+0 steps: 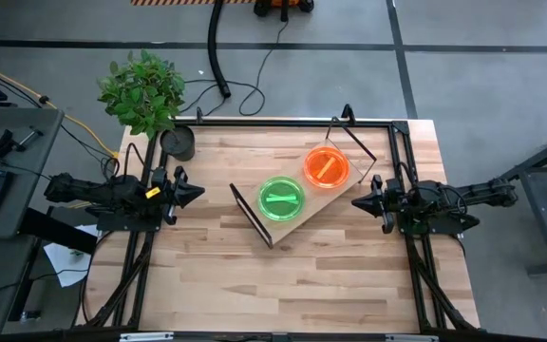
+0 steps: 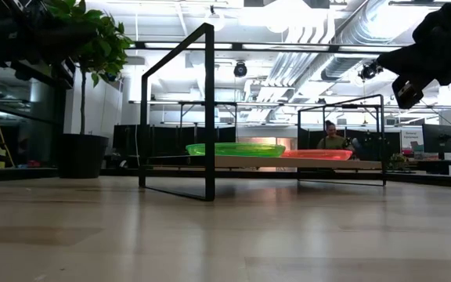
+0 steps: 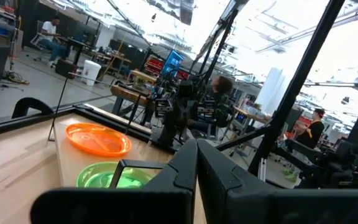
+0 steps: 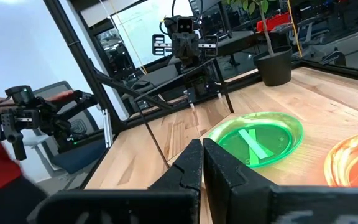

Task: Place and stack plates onto a shelf
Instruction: Return to Home Position

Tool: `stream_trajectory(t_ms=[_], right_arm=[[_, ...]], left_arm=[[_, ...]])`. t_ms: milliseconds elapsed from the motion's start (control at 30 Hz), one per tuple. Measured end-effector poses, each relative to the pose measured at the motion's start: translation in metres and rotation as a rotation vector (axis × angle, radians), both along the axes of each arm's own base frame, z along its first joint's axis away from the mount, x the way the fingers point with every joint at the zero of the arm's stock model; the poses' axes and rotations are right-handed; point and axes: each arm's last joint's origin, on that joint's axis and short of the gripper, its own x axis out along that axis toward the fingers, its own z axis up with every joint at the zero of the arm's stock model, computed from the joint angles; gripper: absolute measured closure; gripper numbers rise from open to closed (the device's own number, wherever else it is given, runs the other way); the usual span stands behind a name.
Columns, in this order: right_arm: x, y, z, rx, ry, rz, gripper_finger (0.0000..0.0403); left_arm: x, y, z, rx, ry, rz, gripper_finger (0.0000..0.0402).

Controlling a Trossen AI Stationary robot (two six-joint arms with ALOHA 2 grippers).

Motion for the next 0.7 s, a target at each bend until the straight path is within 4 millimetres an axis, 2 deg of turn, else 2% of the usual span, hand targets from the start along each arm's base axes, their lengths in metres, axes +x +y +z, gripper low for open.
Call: stream_trajectory(t_ms=[700], right_arm=[[0.0000, 0.0000, -0.0001, 0.000, 0.000, 0.000, 0.0403]], left_arm=[[0.0008, -0.0001, -0.0011, 0.002, 0.013, 0.000, 0.0398]])
